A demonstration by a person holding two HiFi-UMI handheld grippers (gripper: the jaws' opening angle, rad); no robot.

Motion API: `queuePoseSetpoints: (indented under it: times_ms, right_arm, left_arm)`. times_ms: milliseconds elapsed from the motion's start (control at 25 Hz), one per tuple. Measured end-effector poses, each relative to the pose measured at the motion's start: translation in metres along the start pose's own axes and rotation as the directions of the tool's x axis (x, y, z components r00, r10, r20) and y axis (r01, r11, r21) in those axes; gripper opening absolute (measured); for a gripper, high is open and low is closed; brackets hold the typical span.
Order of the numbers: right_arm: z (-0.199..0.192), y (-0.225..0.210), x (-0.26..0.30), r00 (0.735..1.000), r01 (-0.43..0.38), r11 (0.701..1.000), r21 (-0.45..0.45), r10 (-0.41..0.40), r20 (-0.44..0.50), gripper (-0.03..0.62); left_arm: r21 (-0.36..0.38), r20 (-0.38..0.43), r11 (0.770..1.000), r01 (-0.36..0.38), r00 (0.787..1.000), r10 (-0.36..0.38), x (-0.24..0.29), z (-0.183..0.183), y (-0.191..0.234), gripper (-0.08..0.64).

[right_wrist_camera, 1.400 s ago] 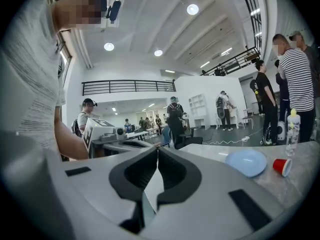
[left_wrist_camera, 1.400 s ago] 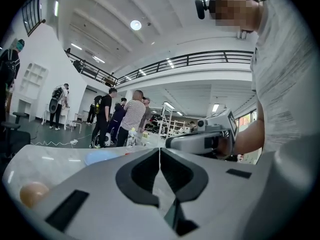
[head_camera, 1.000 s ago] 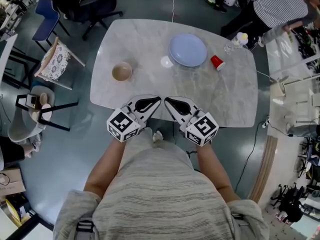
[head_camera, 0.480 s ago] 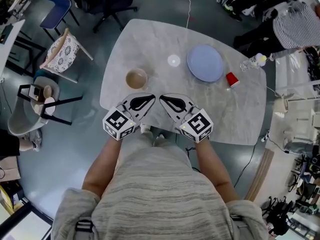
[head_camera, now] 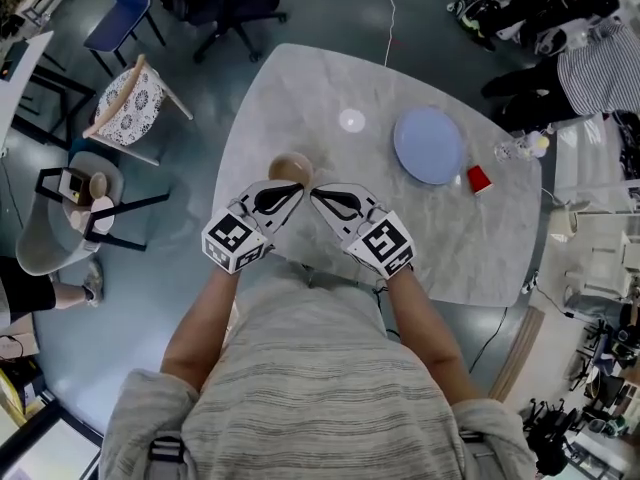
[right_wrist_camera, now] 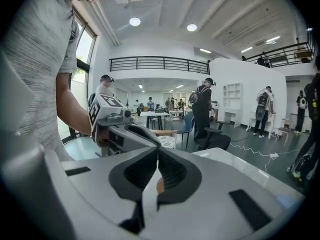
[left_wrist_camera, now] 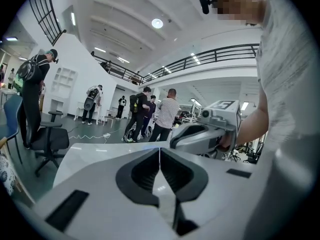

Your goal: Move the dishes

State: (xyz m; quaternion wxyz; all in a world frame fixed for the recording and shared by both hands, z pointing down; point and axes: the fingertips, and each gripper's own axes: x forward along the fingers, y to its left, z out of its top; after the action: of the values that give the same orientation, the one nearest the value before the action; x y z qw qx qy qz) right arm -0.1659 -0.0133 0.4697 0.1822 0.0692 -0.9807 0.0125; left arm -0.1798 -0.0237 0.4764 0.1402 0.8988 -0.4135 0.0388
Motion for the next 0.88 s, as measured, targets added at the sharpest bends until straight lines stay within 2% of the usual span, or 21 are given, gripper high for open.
queuePoseSetpoints:
  times_ms: [320,680,880]
  right_arm:
    - [-0.009,-0.008,0.021,0.998,-0.053,0.999,-0.004,0.053,-0.033,0.02]
    - [-0.028,-0.004,0.037,0.984,-0.138,0.989,-0.049,0.131,-0.121,0.021]
    - [-0.052,-0.004,0.049,0.966,-0.17,0.981,-0.092,0.147,-0.214,0.084]
  left_arm:
    - [-0.03,-0.017,0.999,-0.034,0.999,0.034,0.002,-0.007,0.021,0.021]
    - [-0.064,-0.027,0.994,-0.085,0.996,0.084,-0.004,-0.02,0.033,0.021]
    - [-0.083,-0.045,0.99,-0.113,0.993,0.109,-0.008,-0.032,0.041,0.021]
